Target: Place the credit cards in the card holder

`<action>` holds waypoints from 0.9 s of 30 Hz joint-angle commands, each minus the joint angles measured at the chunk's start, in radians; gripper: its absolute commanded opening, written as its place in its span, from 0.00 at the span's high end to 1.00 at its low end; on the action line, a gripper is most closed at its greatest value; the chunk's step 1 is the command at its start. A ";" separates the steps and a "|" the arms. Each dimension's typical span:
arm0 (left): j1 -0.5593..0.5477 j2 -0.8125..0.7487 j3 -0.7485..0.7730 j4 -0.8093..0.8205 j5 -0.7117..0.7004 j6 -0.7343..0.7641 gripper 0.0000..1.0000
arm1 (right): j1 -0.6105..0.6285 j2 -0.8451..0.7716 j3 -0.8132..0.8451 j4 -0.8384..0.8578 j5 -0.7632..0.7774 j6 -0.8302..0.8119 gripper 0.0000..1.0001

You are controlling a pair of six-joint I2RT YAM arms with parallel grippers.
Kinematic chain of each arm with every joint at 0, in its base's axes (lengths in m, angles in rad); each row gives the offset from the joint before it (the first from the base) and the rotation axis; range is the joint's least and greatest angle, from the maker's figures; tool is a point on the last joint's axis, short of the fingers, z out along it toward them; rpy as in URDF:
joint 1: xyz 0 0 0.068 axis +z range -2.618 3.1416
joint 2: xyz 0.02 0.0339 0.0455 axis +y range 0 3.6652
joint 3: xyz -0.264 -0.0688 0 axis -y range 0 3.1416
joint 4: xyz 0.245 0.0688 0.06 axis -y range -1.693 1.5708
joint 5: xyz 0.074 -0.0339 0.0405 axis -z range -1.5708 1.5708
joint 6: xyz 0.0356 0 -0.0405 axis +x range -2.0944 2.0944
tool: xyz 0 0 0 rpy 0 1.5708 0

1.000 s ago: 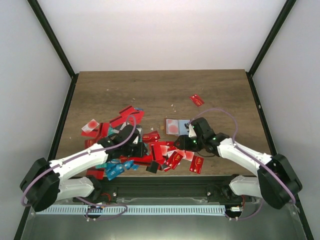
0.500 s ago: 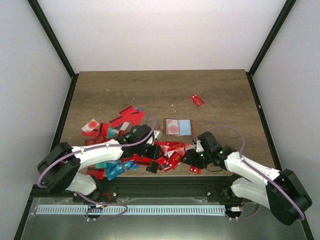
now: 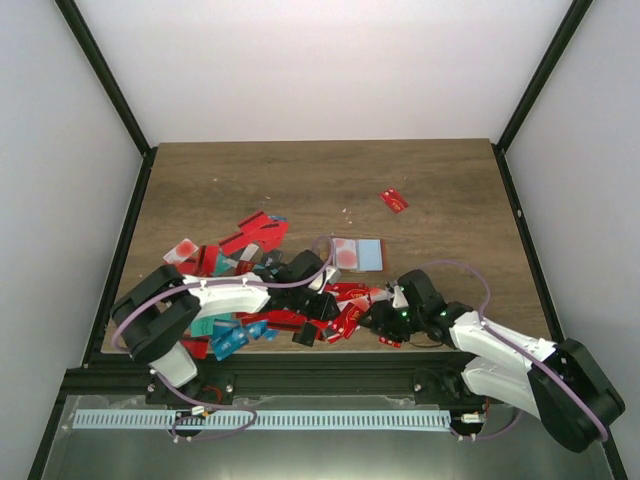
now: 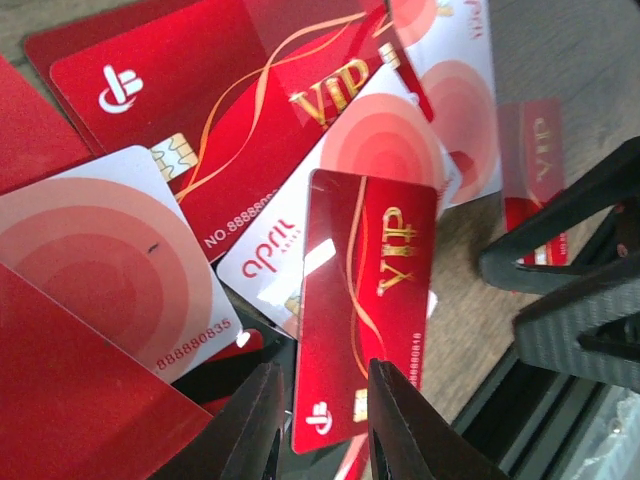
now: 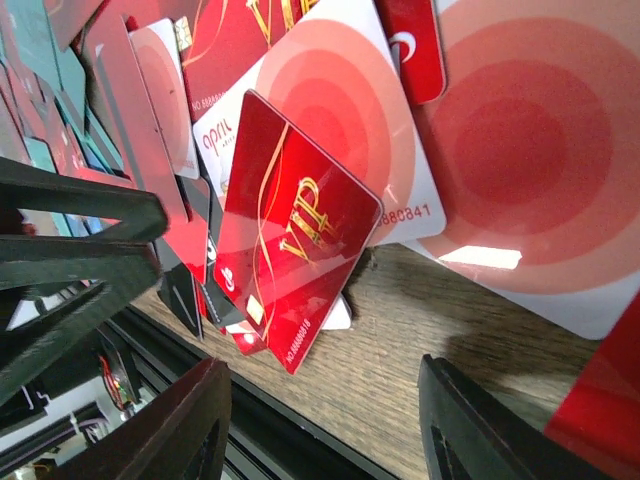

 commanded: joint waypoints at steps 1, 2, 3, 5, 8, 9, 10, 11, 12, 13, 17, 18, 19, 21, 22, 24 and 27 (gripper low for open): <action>-0.003 0.056 0.029 0.042 0.022 0.033 0.75 | 0.004 0.000 -0.029 0.087 -0.001 0.068 0.47; -0.004 0.071 0.032 0.046 0.025 0.035 0.75 | 0.004 0.004 -0.033 0.098 0.002 0.075 0.47; -0.003 0.083 0.033 0.052 0.030 0.035 0.75 | 0.004 0.014 -0.036 0.109 0.006 0.082 0.47; -0.003 0.103 0.031 0.063 0.037 0.033 0.75 | 0.005 0.032 -0.043 0.133 0.011 0.093 0.47; -0.004 0.116 0.020 0.072 0.043 0.030 0.75 | 0.005 0.063 -0.052 0.169 0.008 0.103 0.48; -0.005 0.116 0.016 0.077 0.046 0.028 0.76 | 0.005 0.073 -0.058 0.186 0.003 0.109 0.48; -0.004 0.118 0.009 0.083 0.050 0.026 0.75 | 0.004 0.082 -0.065 0.205 -0.001 0.114 0.48; -0.005 0.121 0.006 0.086 0.054 0.025 0.75 | 0.004 0.091 -0.069 0.219 -0.003 0.119 0.48; -0.005 0.122 0.001 0.089 0.055 0.024 0.75 | 0.005 0.100 -0.073 0.234 -0.006 0.121 0.48; -0.005 0.125 -0.002 0.092 0.057 0.024 0.76 | 0.004 0.107 -0.077 0.247 -0.007 0.123 0.49; -0.007 0.136 -0.028 0.124 0.074 0.015 0.76 | 0.004 0.143 -0.097 0.317 -0.025 0.132 0.51; -0.007 0.139 -0.034 0.132 0.077 0.011 0.76 | 0.004 0.151 -0.099 0.329 -0.027 0.134 0.51; -0.008 0.143 -0.041 0.140 0.083 0.007 0.76 | 0.004 0.159 -0.101 0.340 -0.030 0.134 0.52; -0.011 0.148 -0.055 0.154 0.089 0.001 0.77 | 0.005 0.168 -0.109 0.365 -0.032 0.135 0.53; -0.012 0.150 -0.060 0.158 0.092 -0.001 0.77 | 0.005 0.168 -0.114 0.376 -0.031 0.138 0.53; -0.018 0.154 -0.067 0.167 0.097 -0.005 0.77 | 0.004 0.166 -0.126 0.393 -0.029 0.143 0.55; -0.025 0.160 -0.076 0.187 0.105 -0.013 0.77 | 0.004 0.160 -0.136 0.406 -0.024 0.143 0.57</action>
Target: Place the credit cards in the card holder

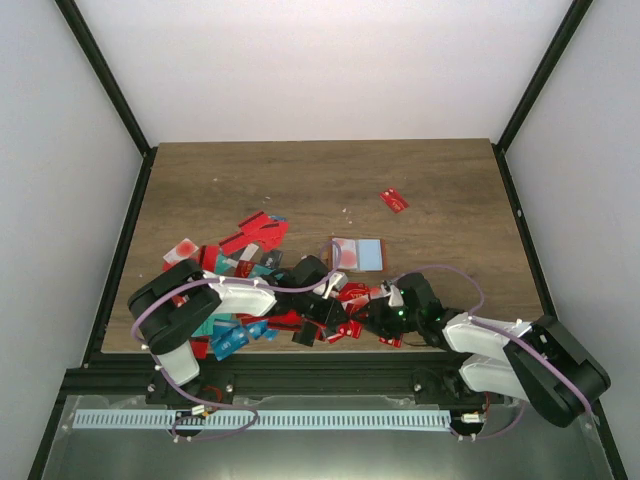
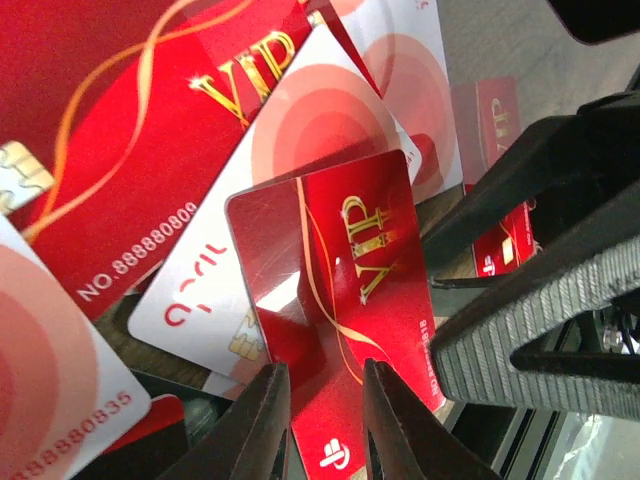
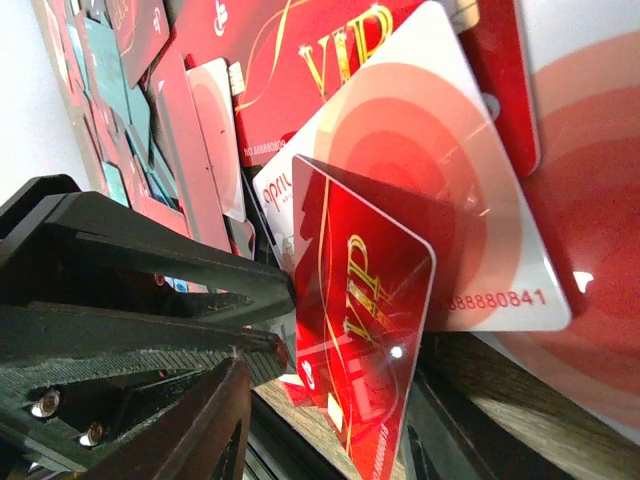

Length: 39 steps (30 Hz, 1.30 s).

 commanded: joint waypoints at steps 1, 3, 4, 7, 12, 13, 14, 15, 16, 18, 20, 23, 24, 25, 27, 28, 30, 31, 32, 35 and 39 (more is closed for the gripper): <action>-0.017 0.045 -0.039 -0.013 0.004 -0.014 0.77 | 0.004 0.007 -0.038 -0.007 0.028 0.009 0.58; -0.021 0.053 -0.038 -0.004 0.010 -0.018 0.77 | 0.004 0.000 -0.043 0.005 0.025 0.006 0.60; -0.023 0.057 -0.035 -0.001 0.011 -0.020 0.77 | 0.004 -0.003 -0.045 0.005 0.025 0.006 0.62; -0.025 0.060 -0.030 0.002 0.011 -0.024 0.77 | 0.004 -0.015 -0.044 -0.003 0.030 0.000 0.70; -0.028 0.044 -0.029 0.002 -0.006 -0.031 0.77 | 0.004 -0.030 -0.027 -0.073 0.056 -0.024 0.87; -0.027 0.037 -0.029 0.001 -0.012 -0.032 0.77 | 0.004 -0.030 -0.020 -0.094 0.064 -0.033 0.91; -0.027 0.031 -0.028 -0.001 -0.018 -0.034 0.77 | 0.005 -0.032 -0.011 -0.120 0.073 -0.043 0.93; -0.028 0.023 -0.028 -0.004 -0.025 -0.036 0.77 | 0.004 -0.035 -0.001 -0.145 0.081 -0.056 0.96; -0.027 0.015 -0.027 -0.008 -0.033 -0.037 0.77 | 0.004 -0.039 0.008 -0.168 0.088 -0.068 0.98; -0.026 -0.002 -0.023 -0.021 -0.050 -0.041 0.77 | 0.004 -0.052 0.027 -0.212 0.096 -0.091 0.99; -0.024 -0.022 -0.019 -0.037 -0.069 -0.043 0.77 | 0.004 -0.070 0.044 -0.242 0.097 -0.110 0.99; -0.019 -0.059 -0.014 -0.063 -0.101 -0.048 0.77 | 0.005 -0.098 0.077 -0.290 0.080 -0.139 0.99; -0.015 -0.073 -0.013 -0.072 -0.110 -0.050 0.77 | 0.004 -0.107 0.087 -0.312 0.077 -0.150 0.99; -0.012 -0.088 -0.011 -0.083 -0.121 -0.051 0.77 | 0.004 -0.118 0.100 -0.330 0.074 -0.162 0.99; -0.003 -0.121 -0.011 -0.101 -0.138 -0.053 0.77 | 0.004 -0.140 0.122 -0.370 0.071 -0.185 0.99; 0.000 -0.140 -0.011 -0.110 -0.147 -0.053 0.77 | 0.004 -0.152 0.134 -0.390 0.071 -0.196 0.99; 0.008 -0.186 -0.012 -0.128 -0.162 -0.053 0.77 | 0.002 -0.172 0.160 -0.427 0.070 -0.223 0.99; 0.012 -0.208 -0.011 -0.137 -0.167 -0.053 0.77 | 0.002 -0.181 0.175 -0.446 0.073 -0.232 0.99; 0.019 -0.227 -0.011 -0.146 -0.173 -0.052 0.76 | 0.000 -0.187 0.189 -0.460 0.075 -0.242 0.99; 0.042 -0.290 -0.014 -0.169 -0.184 -0.044 0.76 | -0.011 -0.208 0.233 -0.476 0.070 -0.280 0.99; 0.104 -0.373 -0.016 -0.195 -0.176 -0.028 0.75 | -0.067 -0.228 0.279 -0.442 0.028 -0.336 0.99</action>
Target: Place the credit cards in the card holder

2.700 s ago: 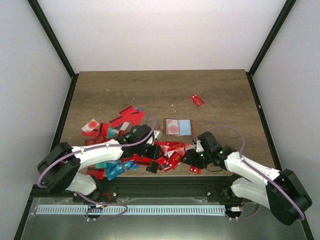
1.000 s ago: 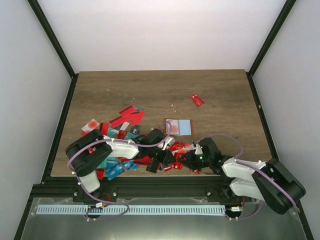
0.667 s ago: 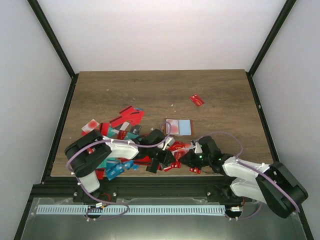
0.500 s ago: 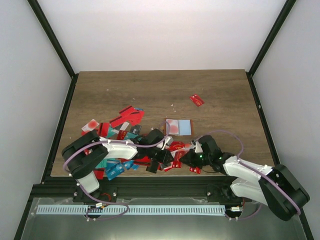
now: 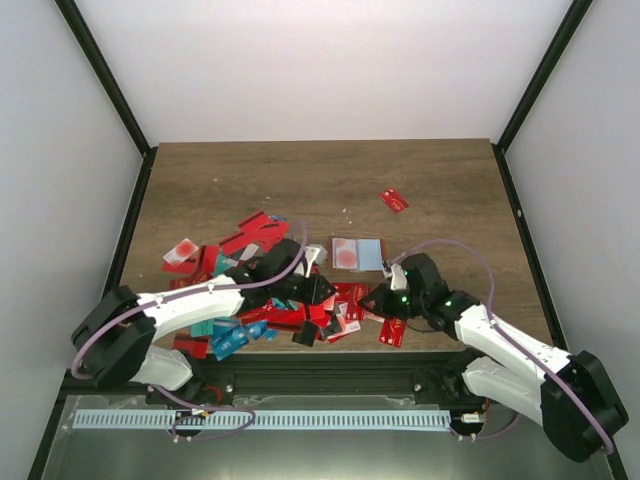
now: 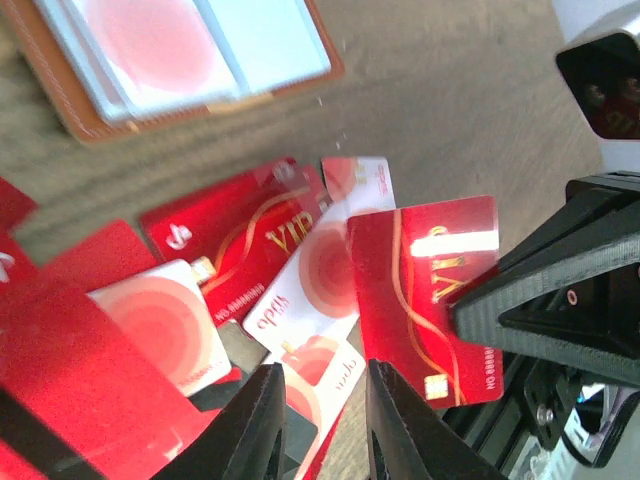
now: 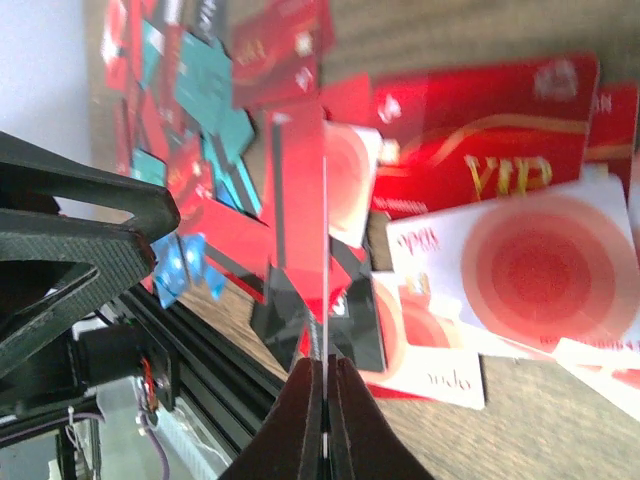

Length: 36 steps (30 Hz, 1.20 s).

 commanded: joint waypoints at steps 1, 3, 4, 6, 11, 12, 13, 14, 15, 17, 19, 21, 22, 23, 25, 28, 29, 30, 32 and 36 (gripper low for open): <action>0.075 -0.089 -0.008 -0.041 0.000 0.022 0.74 | -0.068 -0.029 0.079 0.018 -0.051 -0.094 0.99; 0.124 -0.125 -0.006 -0.031 0.042 0.036 0.72 | -0.115 -0.029 0.095 0.074 -0.107 -0.108 0.99; 0.146 -0.143 -0.004 -0.024 0.072 0.043 0.71 | -0.134 -0.027 0.104 0.108 -0.136 -0.112 0.99; 0.186 -0.170 0.000 -0.003 0.127 0.060 0.69 | -0.164 -0.018 0.120 0.191 -0.191 -0.114 0.99; 0.268 -0.201 0.008 0.104 0.342 0.083 0.61 | -0.183 0.024 0.153 0.398 -0.348 -0.123 0.99; 0.278 -0.202 0.010 0.126 0.390 0.088 0.59 | -0.184 0.033 0.163 0.433 -0.384 -0.126 0.99; 0.284 -0.204 0.013 0.143 0.428 0.091 0.58 | -0.184 0.040 0.170 0.463 -0.415 -0.128 0.99; 0.288 -0.204 0.020 0.156 0.464 0.096 0.58 | -0.184 0.049 0.178 0.489 -0.443 -0.126 0.99; 0.291 -0.207 0.026 0.169 0.495 0.102 0.57 | -0.183 0.057 0.186 0.516 -0.474 -0.123 0.99; 0.291 -0.213 0.037 0.189 0.540 0.110 0.56 | -0.183 0.068 0.194 0.568 -0.520 -0.109 0.99; 0.291 -0.220 0.040 0.217 0.579 0.107 0.56 | -0.184 0.073 0.197 0.625 -0.561 -0.092 0.99; 0.291 -0.226 0.036 0.250 0.607 0.096 0.56 | -0.184 0.077 0.197 0.663 -0.585 -0.077 0.99; 0.290 -0.230 0.030 0.271 0.622 0.087 0.56 | -0.183 0.080 0.197 0.677 -0.595 -0.070 0.99; 0.291 -0.234 0.027 0.288 0.628 0.079 0.57 | -0.183 0.082 0.198 0.685 -0.604 -0.066 0.99; 0.292 -0.239 0.018 0.314 0.640 0.066 0.57 | -0.184 0.084 0.196 0.705 -0.616 -0.056 0.99; 0.291 -0.239 0.012 0.339 0.642 0.050 0.59 | -0.182 0.087 0.197 0.729 -0.633 -0.043 0.99; 0.291 -0.237 0.011 0.347 0.642 0.046 0.60 | -0.183 0.087 0.197 0.734 -0.639 -0.040 0.99; 0.291 -0.233 0.009 0.357 0.643 0.038 0.61 | -0.183 0.089 0.198 0.736 -0.641 -0.037 0.99; 0.290 -0.225 0.003 0.387 0.652 0.018 0.65 | -0.182 0.090 0.198 0.743 -0.644 -0.033 0.99; 0.289 -0.209 -0.008 0.445 0.666 -0.020 0.74 | -0.182 0.097 0.196 0.758 -0.654 -0.024 0.99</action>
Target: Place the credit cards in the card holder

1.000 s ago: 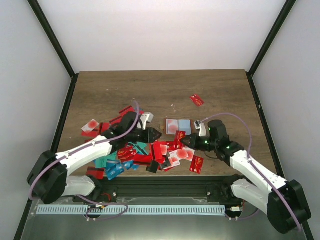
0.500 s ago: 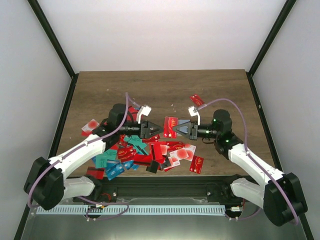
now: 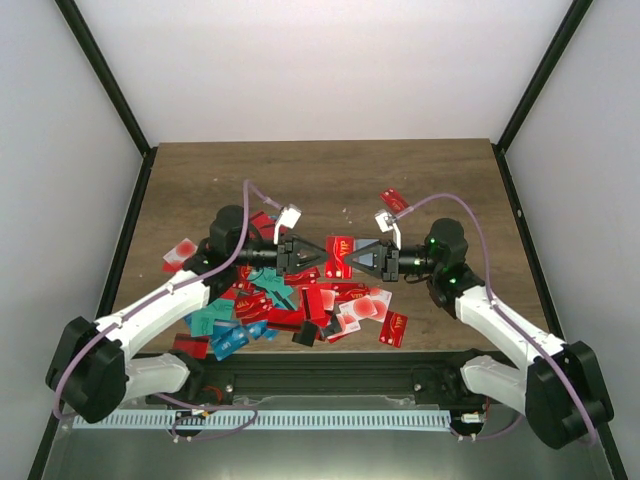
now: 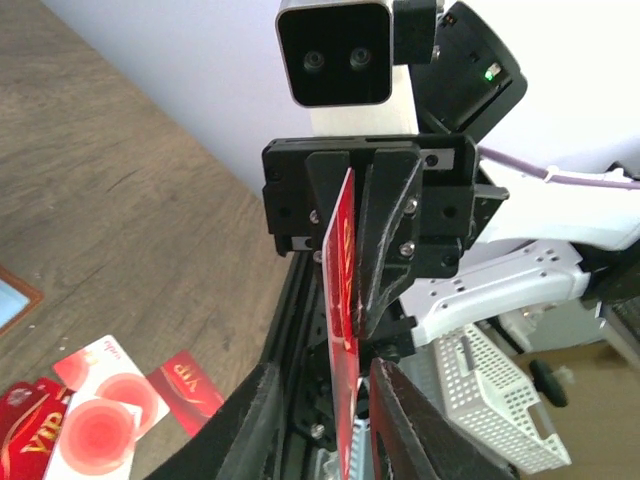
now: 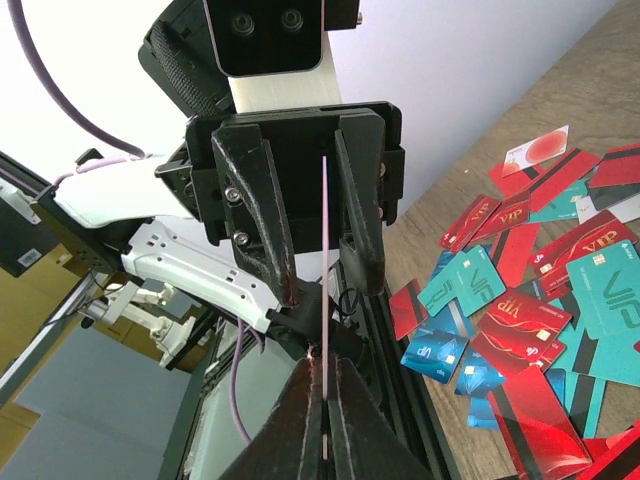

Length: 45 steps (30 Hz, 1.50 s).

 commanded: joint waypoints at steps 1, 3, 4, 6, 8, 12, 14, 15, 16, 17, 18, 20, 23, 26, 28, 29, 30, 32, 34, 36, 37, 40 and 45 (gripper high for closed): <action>0.001 0.017 -0.017 0.111 0.042 -0.043 0.76 | -0.006 0.007 0.038 0.053 -0.036 0.015 0.99; -0.002 0.023 -0.017 0.128 0.050 -0.055 0.78 | -0.006 0.009 0.038 0.056 -0.036 0.017 0.99; -0.003 0.026 -0.016 0.130 0.053 -0.058 0.79 | -0.007 0.009 0.038 0.056 -0.036 0.016 0.99; -0.005 0.034 -0.015 0.128 0.054 -0.057 0.80 | -0.006 0.010 0.040 0.057 -0.036 0.013 0.99; -0.007 0.043 -0.014 0.128 0.055 -0.057 0.84 | -0.006 0.013 0.042 0.056 -0.036 0.010 0.99; -0.012 0.063 -0.007 0.128 0.044 -0.059 0.95 | -0.007 0.023 0.042 0.048 -0.037 -0.003 0.99; -0.014 0.077 0.001 0.121 0.029 -0.062 0.96 | -0.006 0.029 0.044 0.038 -0.033 -0.015 0.99; -0.014 0.085 0.006 0.117 0.022 -0.062 0.96 | -0.006 0.031 0.046 0.027 -0.029 -0.021 0.99; -0.014 0.092 0.011 0.112 0.015 -0.061 0.96 | -0.008 0.033 0.055 -0.004 -0.015 -0.045 0.99; -0.014 0.101 0.018 0.099 0.002 -0.058 0.96 | -0.008 0.034 0.070 -0.052 0.008 -0.076 0.97; -0.014 0.112 0.024 0.084 -0.009 -0.052 0.96 | -0.008 0.035 0.086 -0.113 0.046 -0.110 0.96; -0.014 0.135 0.035 0.077 -0.028 -0.049 0.96 | -0.014 0.038 0.115 -0.202 0.102 -0.159 0.84; -0.013 0.175 0.054 0.069 -0.063 -0.052 0.96 | -0.051 0.052 0.136 -0.271 0.149 -0.185 0.60; -0.011 0.227 0.081 0.066 -0.097 -0.058 0.96 | -0.123 0.063 0.131 -0.305 0.195 -0.181 0.51; -0.011 0.273 0.107 0.061 -0.130 -0.061 0.96 | -0.173 0.074 0.127 -0.356 0.263 -0.182 0.41; -0.010 0.298 0.122 0.055 -0.146 -0.061 0.96 | -0.196 0.084 0.126 -0.380 0.307 -0.182 0.39; -0.010 0.327 0.138 0.053 -0.159 -0.062 0.96 | -0.219 0.097 0.126 -0.406 0.349 -0.182 0.38; -0.010 0.385 0.170 0.052 -0.176 -0.071 0.96 | -0.253 0.127 0.124 -0.441 0.420 -0.182 0.38; -0.011 0.444 0.204 0.049 -0.194 -0.081 0.96 | -0.269 0.152 0.121 -0.458 0.479 -0.181 0.38; -0.011 0.503 0.239 0.046 -0.214 -0.094 0.96 | -0.274 0.179 0.118 -0.455 0.520 -0.187 0.38; -0.011 0.532 0.257 0.038 -0.226 -0.097 0.96 | -0.274 0.197 0.118 -0.452 0.534 -0.191 0.38; -0.011 0.607 0.301 0.017 -0.276 -0.101 0.96 | -0.274 0.264 0.128 -0.444 0.571 -0.200 0.39; -0.009 0.686 0.341 -0.025 -0.382 -0.101 0.96 | -0.274 0.391 0.150 -0.412 0.598 -0.196 0.41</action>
